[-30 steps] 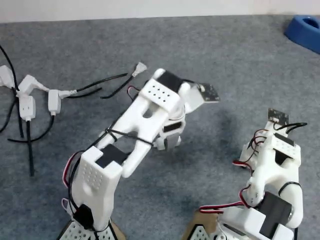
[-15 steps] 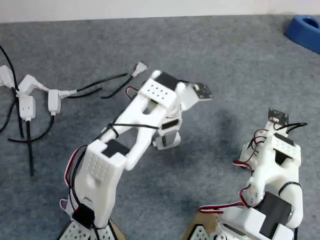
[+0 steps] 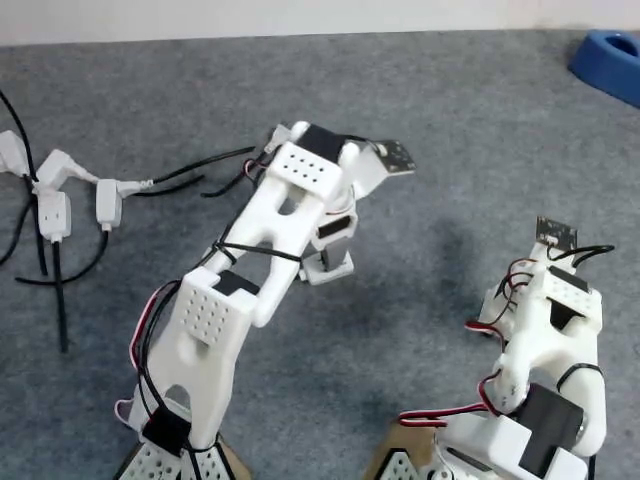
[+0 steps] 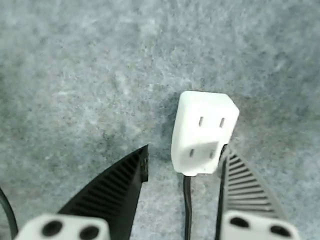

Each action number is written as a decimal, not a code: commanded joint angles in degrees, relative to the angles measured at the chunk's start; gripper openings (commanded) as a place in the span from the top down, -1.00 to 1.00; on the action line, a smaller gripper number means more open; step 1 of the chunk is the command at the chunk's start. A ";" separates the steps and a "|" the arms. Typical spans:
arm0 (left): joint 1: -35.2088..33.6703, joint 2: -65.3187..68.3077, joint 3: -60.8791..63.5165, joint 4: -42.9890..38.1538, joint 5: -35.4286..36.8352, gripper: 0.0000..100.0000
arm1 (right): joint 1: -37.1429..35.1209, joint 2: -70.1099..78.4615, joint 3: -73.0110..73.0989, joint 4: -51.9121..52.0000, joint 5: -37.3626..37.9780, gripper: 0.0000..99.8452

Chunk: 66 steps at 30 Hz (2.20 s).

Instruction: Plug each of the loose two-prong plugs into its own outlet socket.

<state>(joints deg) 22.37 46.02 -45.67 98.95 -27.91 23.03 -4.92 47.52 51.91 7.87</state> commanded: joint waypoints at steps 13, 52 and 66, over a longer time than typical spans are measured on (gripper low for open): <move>2.86 -0.75 7.08 1.93 -0.26 0.53 | -1.19 0.31 0.22 -1.01 0.70 0.78; 8.48 -1.45 45.41 0.00 -6.59 0.93 | -1.19 0.31 0.22 -1.01 0.79 0.78; 6.99 -49.27 57.36 -12.84 -0.09 0.97 | -1.27 0.31 0.22 -1.01 0.79 0.78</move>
<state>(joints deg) 29.23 11.47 4.62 91.12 -29.41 22.86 -4.84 47.52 51.91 7.96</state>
